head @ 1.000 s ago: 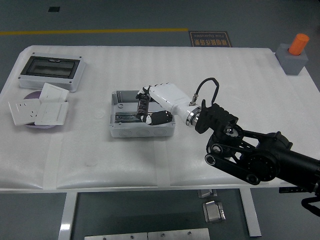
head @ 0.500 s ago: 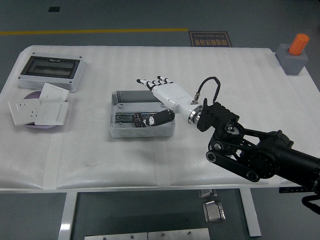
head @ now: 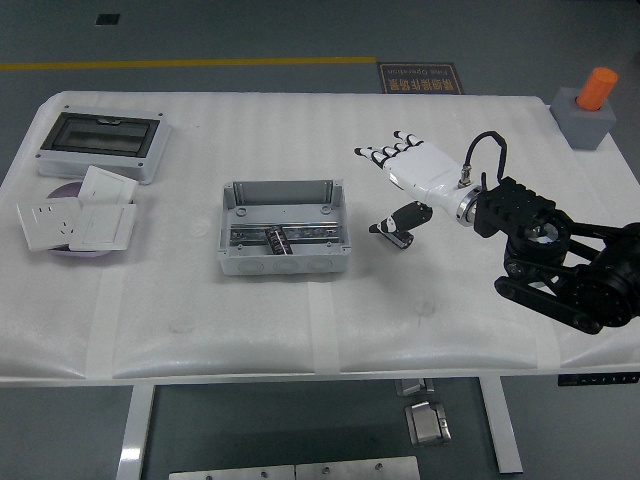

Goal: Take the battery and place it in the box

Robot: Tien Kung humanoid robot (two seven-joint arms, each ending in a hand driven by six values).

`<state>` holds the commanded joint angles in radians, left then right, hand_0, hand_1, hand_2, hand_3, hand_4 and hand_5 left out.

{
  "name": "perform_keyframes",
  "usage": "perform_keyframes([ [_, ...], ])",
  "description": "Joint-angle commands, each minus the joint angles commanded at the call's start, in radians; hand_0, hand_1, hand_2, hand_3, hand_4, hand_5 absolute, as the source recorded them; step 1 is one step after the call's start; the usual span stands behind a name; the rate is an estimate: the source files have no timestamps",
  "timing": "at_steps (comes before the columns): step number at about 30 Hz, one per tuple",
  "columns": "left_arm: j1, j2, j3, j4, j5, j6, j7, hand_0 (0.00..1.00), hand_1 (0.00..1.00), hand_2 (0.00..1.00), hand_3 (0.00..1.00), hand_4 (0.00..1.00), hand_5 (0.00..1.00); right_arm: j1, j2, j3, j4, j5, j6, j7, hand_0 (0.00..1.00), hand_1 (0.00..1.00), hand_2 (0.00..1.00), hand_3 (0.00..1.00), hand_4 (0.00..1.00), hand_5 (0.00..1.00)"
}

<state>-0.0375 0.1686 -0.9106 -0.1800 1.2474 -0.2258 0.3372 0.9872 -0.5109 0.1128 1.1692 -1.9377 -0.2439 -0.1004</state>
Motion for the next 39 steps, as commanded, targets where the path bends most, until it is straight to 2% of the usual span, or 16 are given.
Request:
perform_keyframes([
  [4,0.000,0.003,0.001,0.000,0.001,0.001,0.000,0.632,0.667,0.484,0.578,0.446,0.515,0.053,-0.010,0.040,0.029,-0.128,0.096,0.081,0.970,0.816,0.883,0.978,0.998,0.500],
  [5,0.000,0.005,0.003,0.000,0.001,0.001,-0.001,0.632,0.666,0.483,0.577,0.446,0.515,0.063,-0.011,0.058,0.036,-0.160,0.123,0.103,0.876,0.712,0.771,0.866,0.820,0.295],
  [10,0.000,0.009,0.004,0.000,0.003,0.001,0.000,0.632,0.666,0.483,0.577,0.446,0.515,0.092,-0.010,0.119,0.055,-0.290,0.243,0.193,0.876,0.712,0.771,0.866,0.820,0.295],
  [11,0.000,0.010,0.005,0.000,0.003,0.001,-0.001,0.632,0.666,0.484,0.577,0.445,0.513,0.095,-0.010,0.129,0.054,-0.314,0.266,0.207,0.843,0.704,0.754,0.835,0.645,0.069],
  [15,-0.004,0.013,0.010,0.000,0.002,0.000,-0.002,0.632,0.666,0.484,0.577,0.445,0.513,0.093,-0.007,0.156,0.036,-0.331,0.341,0.245,0.843,0.704,0.754,0.835,0.645,0.069],
  [16,-0.005,0.014,0.010,0.000,0.003,-0.001,-0.002,0.632,0.666,0.484,0.577,0.445,0.513,0.090,-0.006,0.161,0.029,-0.331,0.350,0.251,0.843,0.704,0.754,0.835,0.645,0.069],
  [17,-0.006,0.014,0.011,0.000,0.003,-0.001,-0.002,0.632,0.665,0.484,0.577,0.445,0.512,0.087,-0.005,0.165,0.021,-0.331,0.359,0.256,0.841,0.702,0.753,0.821,0.611,0.020],
  [21,-0.008,0.016,0.010,0.000,0.009,-0.003,-0.001,0.632,0.665,0.484,0.577,0.445,0.512,0.068,0.006,0.179,-0.014,-0.331,0.379,0.271,0.841,0.702,0.753,0.821,0.611,0.020],
  [26,-0.009,0.015,0.003,0.000,0.019,-0.007,0.002,0.632,0.665,0.485,0.576,0.446,0.513,0.049,0.027,0.180,-0.047,-0.331,0.379,0.267,0.835,0.698,0.750,0.802,0.580,0.002],
  [34,-0.009,0.014,-0.012,0.000,0.036,-0.013,0.008,0.631,0.665,0.481,0.576,0.448,0.515,0.034,0.036,0.169,-0.050,-0.331,0.423,0.240,0.834,0.699,0.753,0.810,0.577,0.002],
  [35,-0.009,0.013,-0.014,0.000,0.038,-0.014,0.009,0.631,0.665,0.476,0.571,0.450,0.518,0.033,0.036,0.164,-0.048,-0.331,0.428,0.231,0.846,0.706,0.766,0.849,0.582,0.002],
  [39,-0.011,0.012,-0.015,0.000,0.038,-0.015,0.009,0.631,0.665,0.476,0.571,0.450,0.518,0.032,0.040,0.151,-0.052,-0.331,0.440,0.204,0.846,0.706,0.766,0.849,0.582,0.002],
])
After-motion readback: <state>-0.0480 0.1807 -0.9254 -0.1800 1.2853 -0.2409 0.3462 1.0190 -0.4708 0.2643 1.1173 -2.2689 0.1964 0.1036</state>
